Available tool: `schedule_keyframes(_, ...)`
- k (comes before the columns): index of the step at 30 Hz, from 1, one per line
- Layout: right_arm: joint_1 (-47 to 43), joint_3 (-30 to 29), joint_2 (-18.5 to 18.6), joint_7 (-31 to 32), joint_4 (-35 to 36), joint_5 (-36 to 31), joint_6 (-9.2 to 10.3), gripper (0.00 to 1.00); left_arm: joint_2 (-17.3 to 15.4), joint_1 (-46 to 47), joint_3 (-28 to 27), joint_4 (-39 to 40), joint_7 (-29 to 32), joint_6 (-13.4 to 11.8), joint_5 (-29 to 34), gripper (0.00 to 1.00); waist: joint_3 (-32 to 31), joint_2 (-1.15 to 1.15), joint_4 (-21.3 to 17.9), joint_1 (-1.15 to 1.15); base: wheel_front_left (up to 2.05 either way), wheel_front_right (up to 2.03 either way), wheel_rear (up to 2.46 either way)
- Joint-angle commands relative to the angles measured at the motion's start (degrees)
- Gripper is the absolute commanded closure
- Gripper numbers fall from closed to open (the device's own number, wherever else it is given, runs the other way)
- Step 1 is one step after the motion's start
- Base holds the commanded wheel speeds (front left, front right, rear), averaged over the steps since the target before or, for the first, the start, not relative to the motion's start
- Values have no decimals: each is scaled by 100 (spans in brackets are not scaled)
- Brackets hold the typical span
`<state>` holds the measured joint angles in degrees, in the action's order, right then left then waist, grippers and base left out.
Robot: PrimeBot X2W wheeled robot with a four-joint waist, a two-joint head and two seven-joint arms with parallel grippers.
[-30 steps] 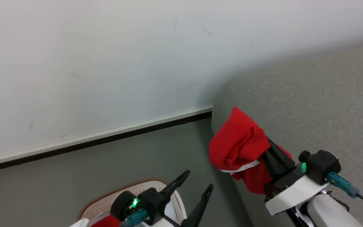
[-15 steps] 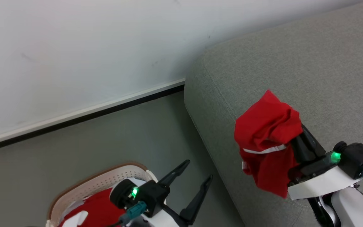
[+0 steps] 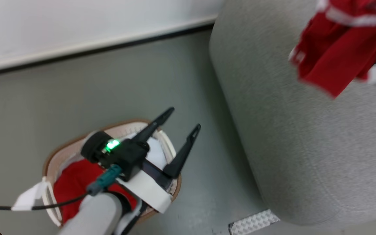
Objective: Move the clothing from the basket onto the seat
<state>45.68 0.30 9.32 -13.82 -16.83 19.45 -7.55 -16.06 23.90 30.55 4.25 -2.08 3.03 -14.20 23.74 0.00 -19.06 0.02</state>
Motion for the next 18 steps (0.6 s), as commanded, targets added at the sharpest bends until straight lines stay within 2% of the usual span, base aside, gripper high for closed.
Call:
schedule_keyframes(1, 591, -348, 68, 151, -181, -232, 12, 100, -118, 174, -96, 86, 9, 31, 14, 0, 681, 0, 405, -2, 0, 0, 0)
schedule_keyframes(6, 1950, -1248, 317, 651, -633, -756, 13, 100, -255, 451, -270, 251, 2, 92, -100, 0, 1234, 0, 741, -2, 0, 0, 0)
schedule_keyframes(10, 2672, -1925, 605, 971, -925, -1218, 13, 100, -284, 555, -367, 300, -92, 108, -208, 0, 1481, 0, 1009, -2, 0, 0, 0)
schedule_keyframes(14, 2929, -2561, 823, 1162, -1280, -1683, 12, 100, -305, 520, -386, 307, -165, 105, -259, 0, 1612, 0, 1213, -2, 0, 0, 0)
schedule_keyframes(18, 2763, -3255, 853, 1196, -1652, -2073, 13, 100, -350, 381, -402, 282, -161, 60, -314, 0, 1698, 0, 1308, -2, 0, 0, 0)
